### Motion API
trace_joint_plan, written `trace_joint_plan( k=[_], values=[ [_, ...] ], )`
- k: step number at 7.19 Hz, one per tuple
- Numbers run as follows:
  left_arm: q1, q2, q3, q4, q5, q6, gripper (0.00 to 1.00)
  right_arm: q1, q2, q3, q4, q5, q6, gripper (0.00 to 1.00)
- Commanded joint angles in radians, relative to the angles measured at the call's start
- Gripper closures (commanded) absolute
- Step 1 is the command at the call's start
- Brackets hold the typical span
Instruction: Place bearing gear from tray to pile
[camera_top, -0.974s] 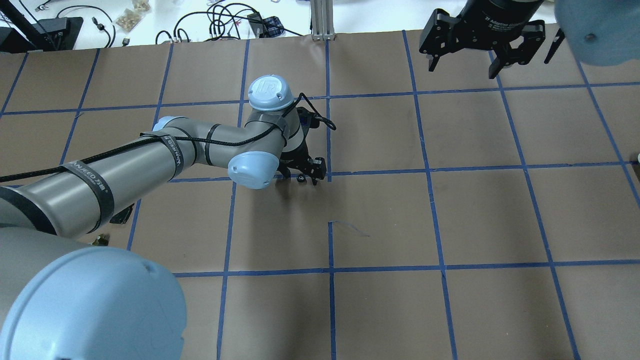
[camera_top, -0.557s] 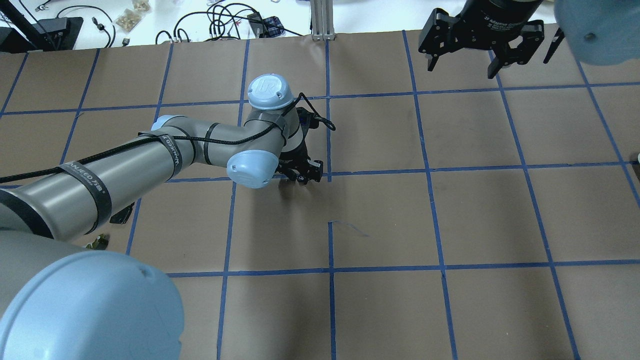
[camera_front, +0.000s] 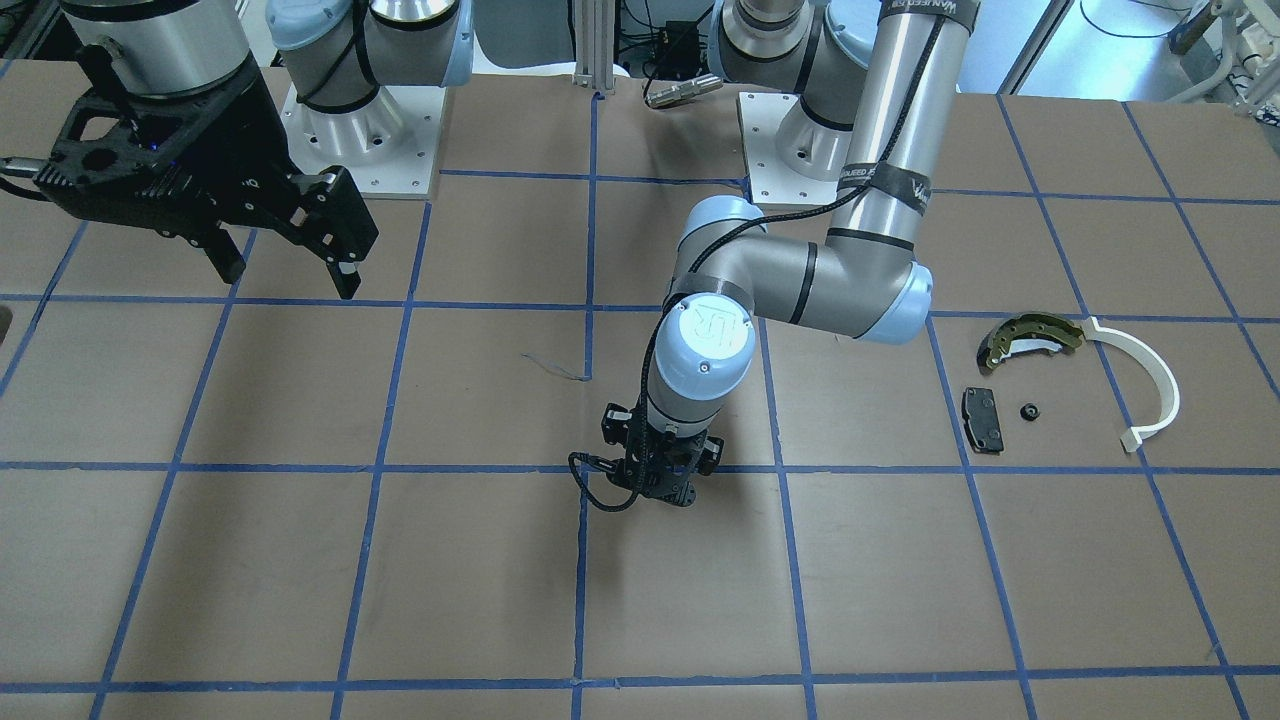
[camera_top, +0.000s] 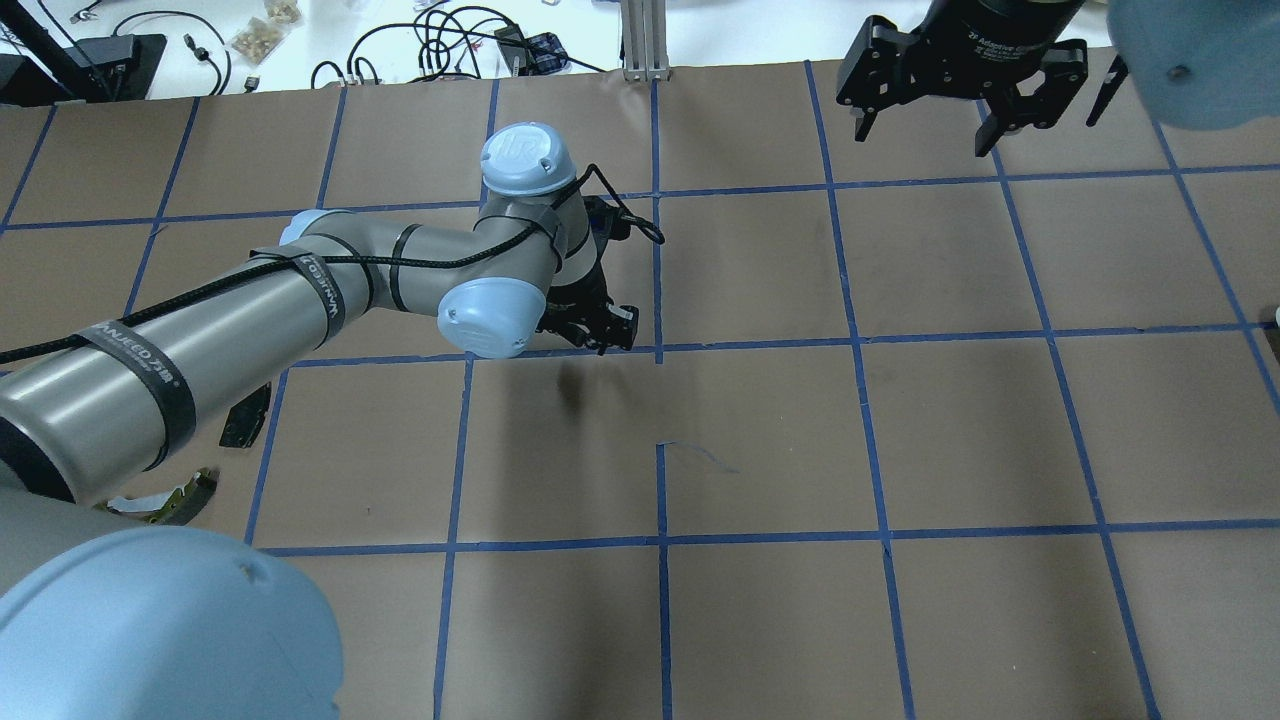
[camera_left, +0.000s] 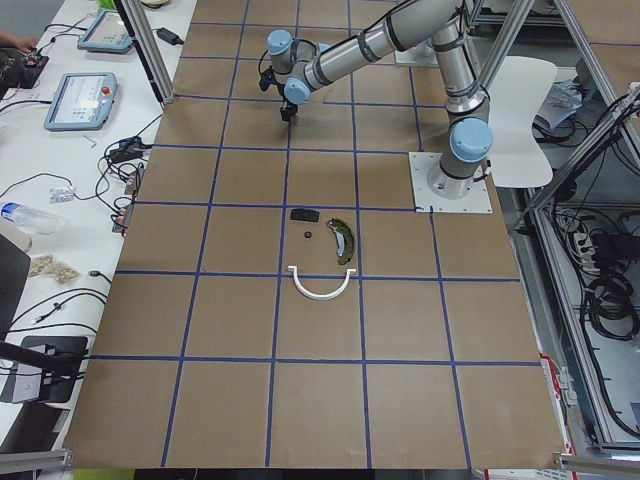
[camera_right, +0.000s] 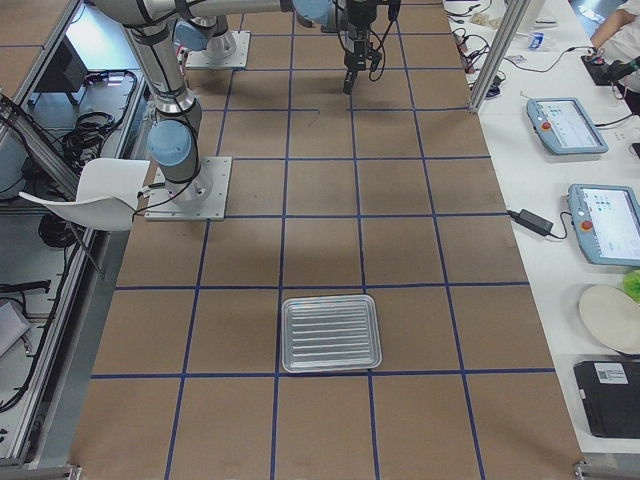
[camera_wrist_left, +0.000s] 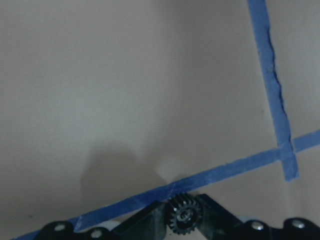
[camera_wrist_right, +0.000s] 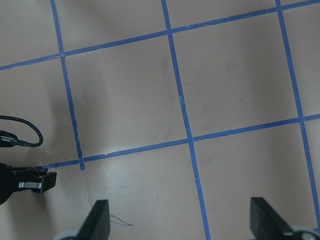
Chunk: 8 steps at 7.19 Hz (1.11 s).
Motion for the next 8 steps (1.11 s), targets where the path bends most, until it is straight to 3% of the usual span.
trace_joint_plan(
  k=[1,3,5,8],
  values=[
    [0.108,0.055,0.102,-0.193,0.008,0.02,1.0,0.0,0.0,0.001,0.001,0.001,-0.001,0.0],
    [0.331,0.094,0.198,-0.383,0.01,0.287,1.0,0.0,0.0,-0.001,0.001,0.001,-0.001,0.0],
    [0.54,0.103,0.187,-0.386,0.06,0.577,1.0,0.0,0.0,0.001,0.0,0.001,0.001,0.0],
    [0.791,0.078,0.134,-0.368,0.065,0.843,1.0,0.0,0.0,0.003,0.001,0.001,-0.001,0.0]
  ],
)
